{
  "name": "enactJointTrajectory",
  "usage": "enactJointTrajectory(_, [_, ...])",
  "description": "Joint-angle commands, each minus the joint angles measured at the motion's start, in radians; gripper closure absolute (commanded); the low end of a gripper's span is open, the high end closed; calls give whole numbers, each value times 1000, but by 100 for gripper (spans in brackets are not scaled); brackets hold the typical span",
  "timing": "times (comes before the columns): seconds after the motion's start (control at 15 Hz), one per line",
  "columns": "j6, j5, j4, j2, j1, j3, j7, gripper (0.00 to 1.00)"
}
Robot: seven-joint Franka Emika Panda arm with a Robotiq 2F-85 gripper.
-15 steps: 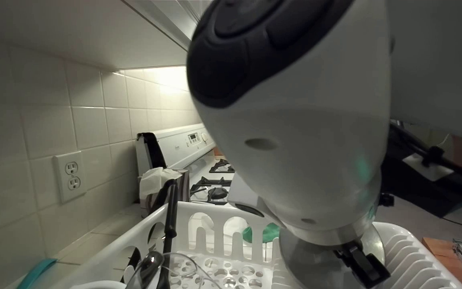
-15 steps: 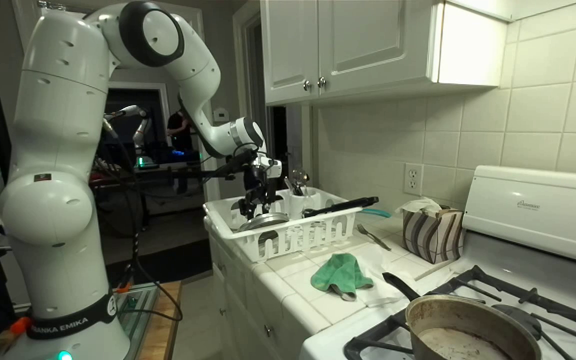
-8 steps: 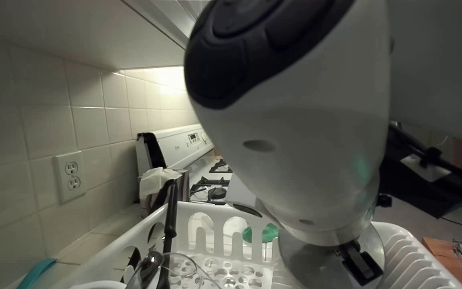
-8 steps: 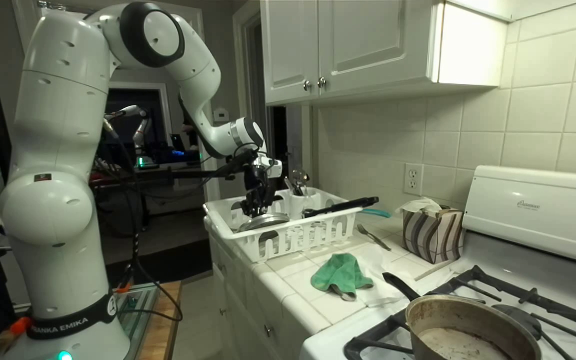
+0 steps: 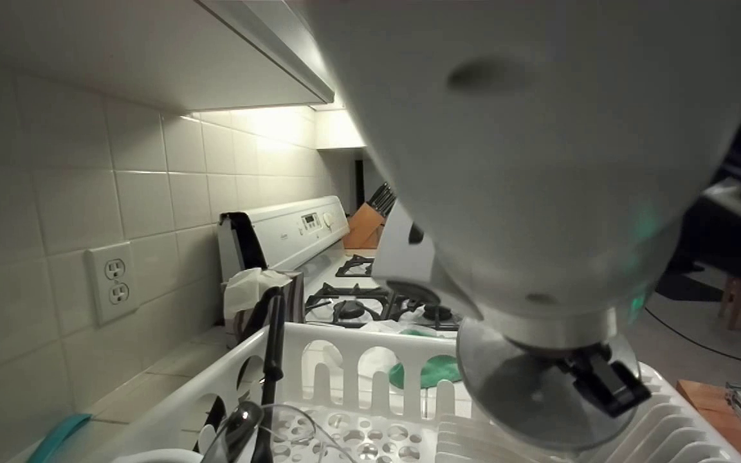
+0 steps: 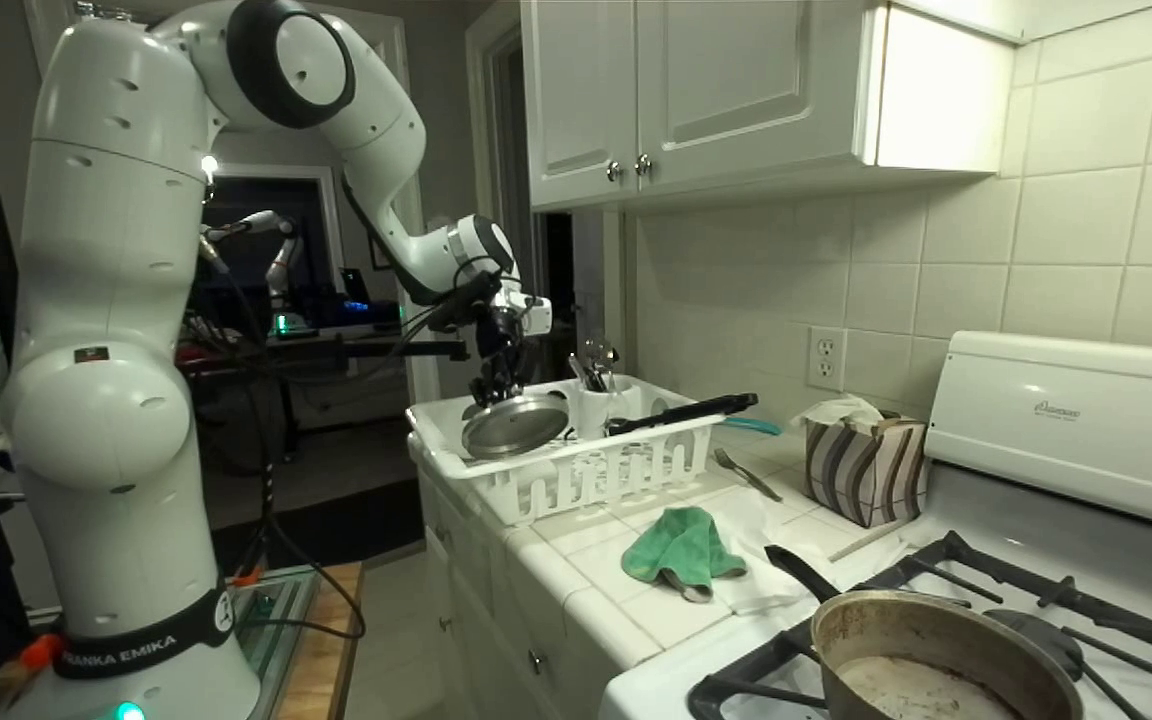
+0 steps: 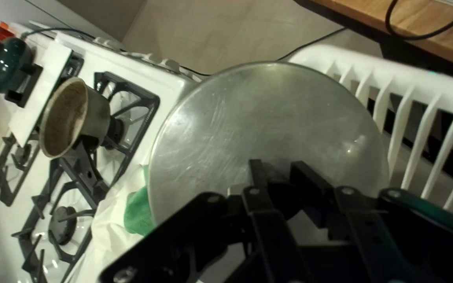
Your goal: Put the pan on the stove, then close it
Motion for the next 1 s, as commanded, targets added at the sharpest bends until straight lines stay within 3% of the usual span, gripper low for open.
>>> enactJointTrajectory(0.0, [-171,2,-16,-134,20,31,48,94])
enactJointTrajectory(0.07, [-175,8,-43,-173,10,38,65,94])
enactJointTrajectory(0.67, [472,13,-552,-632,-176,-51,141,94])
enactJointTrajectory(0.93, [660,-2,-733,-832,-151,-195,148,94])
